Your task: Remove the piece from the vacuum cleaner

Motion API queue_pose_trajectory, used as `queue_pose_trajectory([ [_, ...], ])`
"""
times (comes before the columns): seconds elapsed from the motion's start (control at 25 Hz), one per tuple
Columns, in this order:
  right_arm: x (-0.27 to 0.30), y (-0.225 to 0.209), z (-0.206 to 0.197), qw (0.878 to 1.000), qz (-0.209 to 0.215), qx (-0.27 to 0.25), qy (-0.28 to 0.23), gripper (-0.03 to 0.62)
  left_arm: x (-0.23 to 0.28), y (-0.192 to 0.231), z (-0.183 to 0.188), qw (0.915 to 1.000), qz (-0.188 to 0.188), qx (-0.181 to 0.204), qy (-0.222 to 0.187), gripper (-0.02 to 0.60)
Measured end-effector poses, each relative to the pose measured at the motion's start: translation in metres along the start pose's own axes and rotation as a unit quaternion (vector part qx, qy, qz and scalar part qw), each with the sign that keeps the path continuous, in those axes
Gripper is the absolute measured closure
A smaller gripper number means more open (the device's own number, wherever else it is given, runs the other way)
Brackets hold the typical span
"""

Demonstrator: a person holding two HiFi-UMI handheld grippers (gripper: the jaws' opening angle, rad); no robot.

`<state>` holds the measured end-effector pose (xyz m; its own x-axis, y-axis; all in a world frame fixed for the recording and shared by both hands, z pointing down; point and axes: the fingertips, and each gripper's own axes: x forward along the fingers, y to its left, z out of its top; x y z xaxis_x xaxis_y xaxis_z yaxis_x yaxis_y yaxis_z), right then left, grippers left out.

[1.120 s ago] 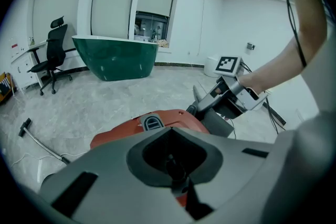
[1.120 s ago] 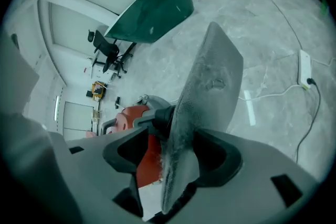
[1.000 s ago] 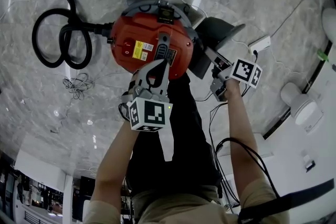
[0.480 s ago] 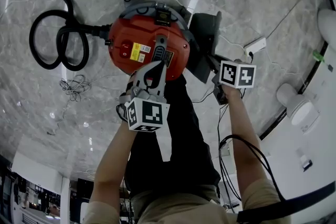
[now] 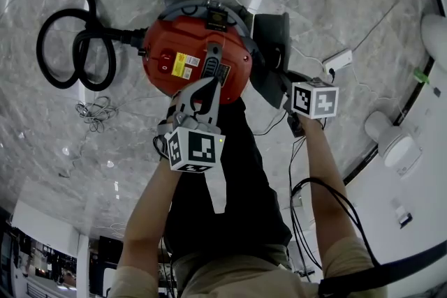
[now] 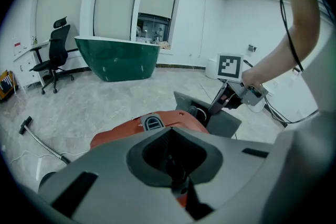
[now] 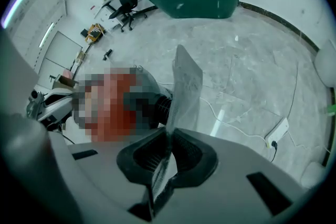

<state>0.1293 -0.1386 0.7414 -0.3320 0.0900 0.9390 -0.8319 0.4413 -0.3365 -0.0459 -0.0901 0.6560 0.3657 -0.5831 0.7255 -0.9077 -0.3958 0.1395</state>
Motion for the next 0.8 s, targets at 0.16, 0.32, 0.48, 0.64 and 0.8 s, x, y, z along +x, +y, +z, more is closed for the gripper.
queue_pose_trajectory([
  [0.16, 0.012, 0.013, 0.003, 0.999, 0.038, 0.020, 0.001, 0.509, 0.000, 0.000, 0.000, 1.0000, 0.002, 0.000, -0.001, 0.578],
  [0.32, 0.014, 0.014, 0.006, 0.999, 0.023, 0.021, 0.008, 0.497, 0.001, -0.001, 0.002, 1.0000, 0.001, 0.003, -0.005, 0.578],
  [0.48, 0.003, 0.007, 0.001, 1.000, -0.016, -0.020, 0.010, 0.564, -0.001, 0.000, 0.000, 1.0000, 0.004, 0.001, -0.008, 0.578],
  [0.64, -0.004, 0.001, -0.003, 0.998, -0.009, -0.057, 0.001, 0.574, -0.001, -0.001, 0.001, 0.9999, 0.003, 0.000, -0.010, 0.578],
  [0.8, 0.001, 0.011, -0.004, 0.994, 0.026, -0.106, -0.001, 0.572, -0.001, 0.000, 0.001, 0.9997, 0.011, -0.006, -0.019, 0.578],
])
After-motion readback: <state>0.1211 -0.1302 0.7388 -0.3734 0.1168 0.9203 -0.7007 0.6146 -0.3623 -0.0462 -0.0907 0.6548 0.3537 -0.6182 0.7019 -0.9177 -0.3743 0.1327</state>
